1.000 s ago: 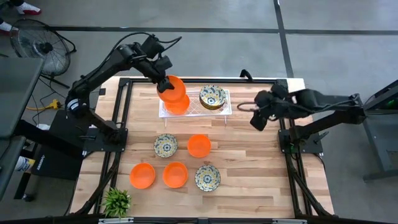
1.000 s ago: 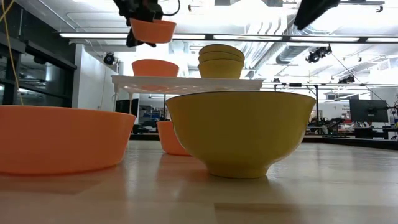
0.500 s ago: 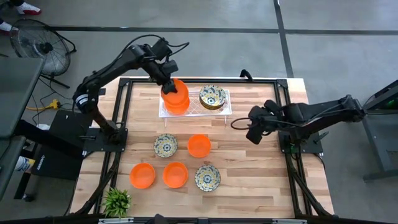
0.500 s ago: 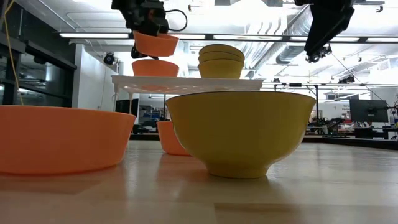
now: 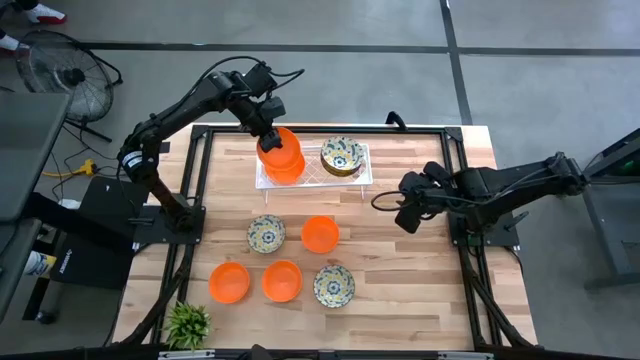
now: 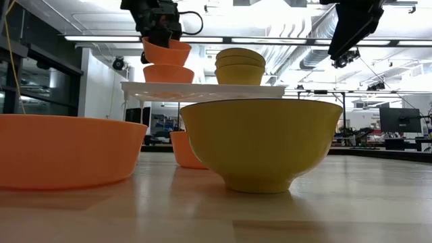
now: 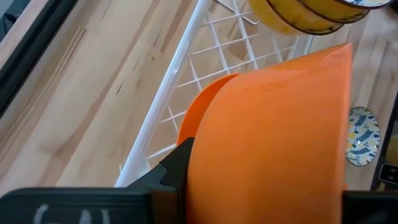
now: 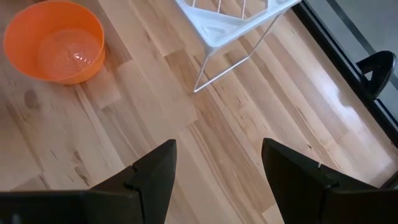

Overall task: Pick & Place Mini bowls
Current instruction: Stack the orange bowl on the other orange bowl on the shelf

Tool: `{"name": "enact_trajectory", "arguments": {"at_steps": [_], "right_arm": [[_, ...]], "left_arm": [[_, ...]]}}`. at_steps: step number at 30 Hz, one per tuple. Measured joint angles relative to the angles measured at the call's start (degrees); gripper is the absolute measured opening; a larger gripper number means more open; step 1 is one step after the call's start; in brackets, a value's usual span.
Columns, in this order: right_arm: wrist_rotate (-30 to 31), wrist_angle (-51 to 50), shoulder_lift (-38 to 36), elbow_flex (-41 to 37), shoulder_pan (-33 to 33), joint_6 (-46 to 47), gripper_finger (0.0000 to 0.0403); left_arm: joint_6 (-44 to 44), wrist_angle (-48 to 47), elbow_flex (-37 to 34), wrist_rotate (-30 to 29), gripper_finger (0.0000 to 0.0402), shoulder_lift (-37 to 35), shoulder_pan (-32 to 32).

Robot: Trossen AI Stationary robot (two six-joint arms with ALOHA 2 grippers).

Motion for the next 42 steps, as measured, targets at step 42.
{"name": "enact_trajectory", "arguments": {"at_steps": [42], "right_arm": [[0.90,0.24,0.00,0.00,0.00,-1.86,0.0224]], "left_arm": [[2.03,-0.30,-0.04,0.10,0.0191,0.11,-2.78]]}}
